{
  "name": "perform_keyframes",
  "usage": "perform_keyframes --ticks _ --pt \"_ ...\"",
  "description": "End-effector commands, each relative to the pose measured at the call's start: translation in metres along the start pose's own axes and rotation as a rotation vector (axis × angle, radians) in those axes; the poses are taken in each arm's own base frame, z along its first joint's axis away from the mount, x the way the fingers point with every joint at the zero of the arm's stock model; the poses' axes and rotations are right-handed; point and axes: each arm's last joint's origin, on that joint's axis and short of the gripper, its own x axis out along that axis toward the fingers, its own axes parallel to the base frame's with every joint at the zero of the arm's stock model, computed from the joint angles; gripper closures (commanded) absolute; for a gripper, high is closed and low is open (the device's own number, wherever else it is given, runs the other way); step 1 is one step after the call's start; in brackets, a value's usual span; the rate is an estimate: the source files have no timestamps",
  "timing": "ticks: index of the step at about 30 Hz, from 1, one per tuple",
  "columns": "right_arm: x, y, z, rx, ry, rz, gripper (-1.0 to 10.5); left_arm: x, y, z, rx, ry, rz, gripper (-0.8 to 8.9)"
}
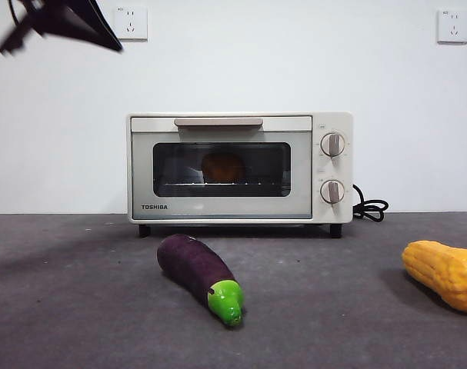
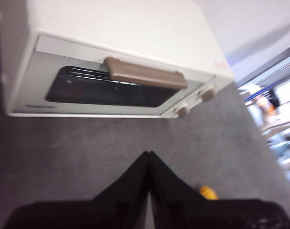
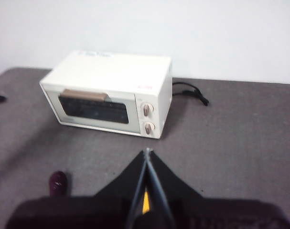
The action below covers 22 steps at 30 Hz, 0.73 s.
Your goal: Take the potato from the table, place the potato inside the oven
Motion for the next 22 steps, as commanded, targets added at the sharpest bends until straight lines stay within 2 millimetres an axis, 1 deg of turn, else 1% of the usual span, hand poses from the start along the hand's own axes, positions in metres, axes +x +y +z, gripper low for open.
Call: perform_keyframes --ticks 1,5,10,14,17,22 --pt "0.009 0.003 -0.007 -0.06 0.054 -0.016 9.5 -0.026 -0.017 -0.005 0.141 -0.035 0.016 8.19" --pt "0.025 0.01 -0.017 -0.098 0.118 -0.039 9.5 -0.064 -0.038 -0.014 0.181 -0.088 -0.02 8.19" --pt "0.048 0.019 -0.033 -0.156 0.213 -0.055 9.5 -0.11 -0.054 -0.029 0.216 -0.135 -0.061 8.19" --pt "0.062 0.024 -0.045 -0.193 0.277 -0.066 9.5 -0.141 -0.056 -0.048 0.205 -0.111 -0.05 8.19" --pt "0.068 0.026 -0.051 -0.232 0.305 -0.068 9.5 -0.161 -0.055 -0.063 0.183 -0.09 -0.016 8.19" --pt "0.071 0.028 -0.049 -0.224 0.291 -0.067 9.5 -0.192 -0.055 -0.084 0.173 -0.113 0.002 8.19"
